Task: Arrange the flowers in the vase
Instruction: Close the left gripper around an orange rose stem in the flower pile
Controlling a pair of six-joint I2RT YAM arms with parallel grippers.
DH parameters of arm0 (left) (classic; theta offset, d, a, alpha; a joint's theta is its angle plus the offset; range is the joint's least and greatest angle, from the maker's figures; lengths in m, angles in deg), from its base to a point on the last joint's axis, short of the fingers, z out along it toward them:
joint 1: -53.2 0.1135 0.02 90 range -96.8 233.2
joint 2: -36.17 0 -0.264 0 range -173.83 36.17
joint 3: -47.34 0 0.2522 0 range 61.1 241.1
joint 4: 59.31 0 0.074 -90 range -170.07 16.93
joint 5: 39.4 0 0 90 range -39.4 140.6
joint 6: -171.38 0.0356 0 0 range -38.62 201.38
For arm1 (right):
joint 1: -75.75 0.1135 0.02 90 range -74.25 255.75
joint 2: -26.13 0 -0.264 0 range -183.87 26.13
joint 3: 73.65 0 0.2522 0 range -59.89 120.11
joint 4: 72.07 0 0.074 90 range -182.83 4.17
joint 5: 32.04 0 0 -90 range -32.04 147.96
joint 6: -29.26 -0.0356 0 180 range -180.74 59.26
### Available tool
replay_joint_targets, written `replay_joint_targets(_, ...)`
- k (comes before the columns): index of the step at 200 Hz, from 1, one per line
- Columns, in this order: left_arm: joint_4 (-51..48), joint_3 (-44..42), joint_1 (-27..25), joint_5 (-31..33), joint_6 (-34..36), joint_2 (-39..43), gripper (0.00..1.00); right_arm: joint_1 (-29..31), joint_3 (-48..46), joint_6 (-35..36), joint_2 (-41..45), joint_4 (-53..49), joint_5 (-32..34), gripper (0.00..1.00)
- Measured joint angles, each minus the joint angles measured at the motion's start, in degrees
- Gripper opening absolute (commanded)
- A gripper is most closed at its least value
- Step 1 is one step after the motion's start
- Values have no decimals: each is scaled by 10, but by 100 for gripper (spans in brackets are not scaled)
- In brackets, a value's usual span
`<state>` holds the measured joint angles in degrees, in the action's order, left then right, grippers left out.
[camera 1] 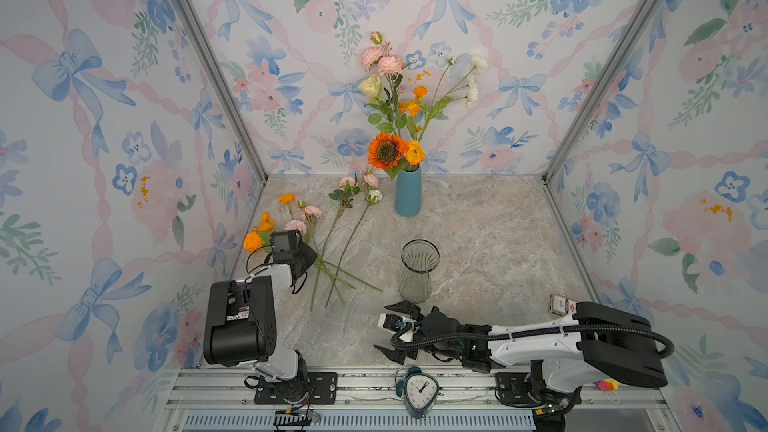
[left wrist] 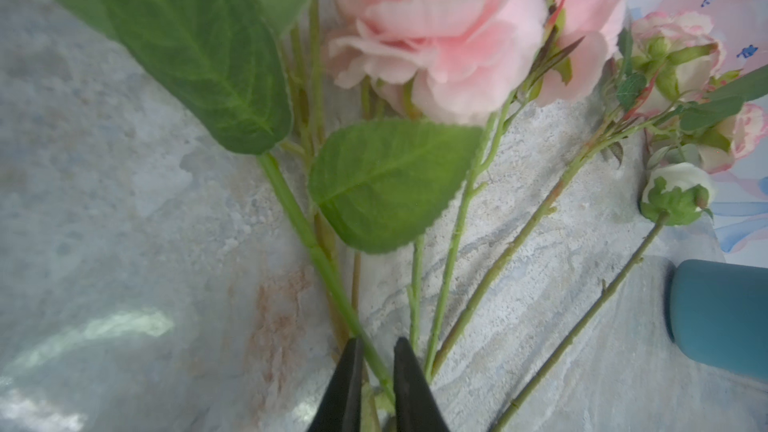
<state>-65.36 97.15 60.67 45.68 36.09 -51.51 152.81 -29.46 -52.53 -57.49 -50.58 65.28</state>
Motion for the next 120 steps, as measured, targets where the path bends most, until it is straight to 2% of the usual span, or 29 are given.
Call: replay_joint_targets(120,40,-11,0,-5,-13,-21,19,0,7,0,-11,-7,-11,97)
